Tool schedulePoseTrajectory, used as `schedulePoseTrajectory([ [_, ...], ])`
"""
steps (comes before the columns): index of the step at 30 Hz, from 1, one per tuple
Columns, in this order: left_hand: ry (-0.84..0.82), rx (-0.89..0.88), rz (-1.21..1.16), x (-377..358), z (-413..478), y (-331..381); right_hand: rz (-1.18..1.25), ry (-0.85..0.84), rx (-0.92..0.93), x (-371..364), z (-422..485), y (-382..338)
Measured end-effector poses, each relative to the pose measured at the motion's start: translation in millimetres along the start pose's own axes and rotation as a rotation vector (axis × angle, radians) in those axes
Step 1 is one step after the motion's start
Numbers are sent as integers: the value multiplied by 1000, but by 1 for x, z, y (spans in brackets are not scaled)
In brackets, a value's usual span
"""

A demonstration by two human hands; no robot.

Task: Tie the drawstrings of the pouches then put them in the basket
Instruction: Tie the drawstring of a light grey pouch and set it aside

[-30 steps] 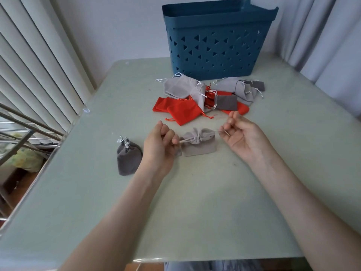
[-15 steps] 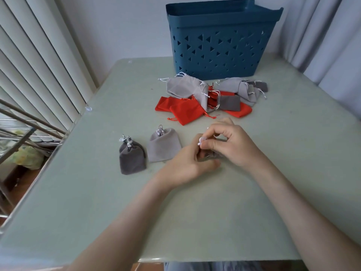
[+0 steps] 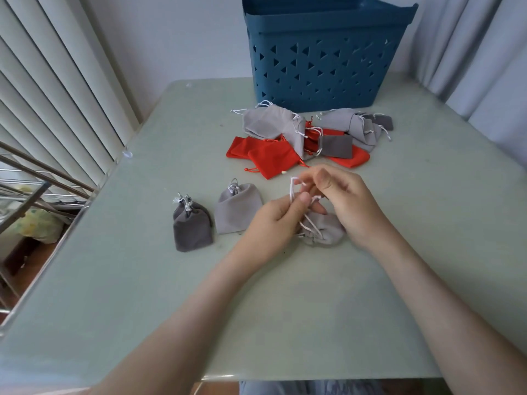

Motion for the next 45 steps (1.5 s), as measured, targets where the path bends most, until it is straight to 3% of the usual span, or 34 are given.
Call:
schedulePoseTrajectory([
  [4, 122, 26, -206, 11, 1, -2, -66, -87, -50, -4, 0, 6],
  [8, 138, 60, -273, 14, 2, -7, -185, 45, -53, -3, -1, 7],
  [11, 135, 64, -360, 14, 3, -8, -120, 124, -18, 4, -3, 2],
  [14, 130, 72, -375, 14, 3, -8, 3, 75, -24, 1, -2, 1],
  [18, 103, 78, -363, 11, 3, -7, -111, 17, -6, -6, 0, 3],
  [22, 80, 100, -357, 11, 3, -7, -157, 76, -3, -1, 1, 2],
  [25, 110, 100, -376, 13, 4, -6, -38, 168, -14, 4, -1, 2],
  [28, 139, 76, -392, 15, 3, -6, 95, 22, -100, -1, 0, 7],
  [31, 158, 42, -432, 16, 3, -7, 22, -221, -251, -17, -1, 17],
  [34, 218, 48, -396, 21, 2, -8, -79, -226, -287, -17, -2, 18],
  [41, 106, -52, -394, 31, 2, -2, 378, -54, -309, -4, 0, 17],
  [45, 72, -117, -340, 30, 1, -2, 457, -8, -329, 1, 0, 17],
])
Point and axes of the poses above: each hand's wrist, its own z-axis towards the middle knuckle, its own x-axis out of the back of the hand, y = z × x, the point moved 4 cm from there along z, towards the middle knuckle, and after that the axes turned 15 degrees about -y, right-handed, at the moved point
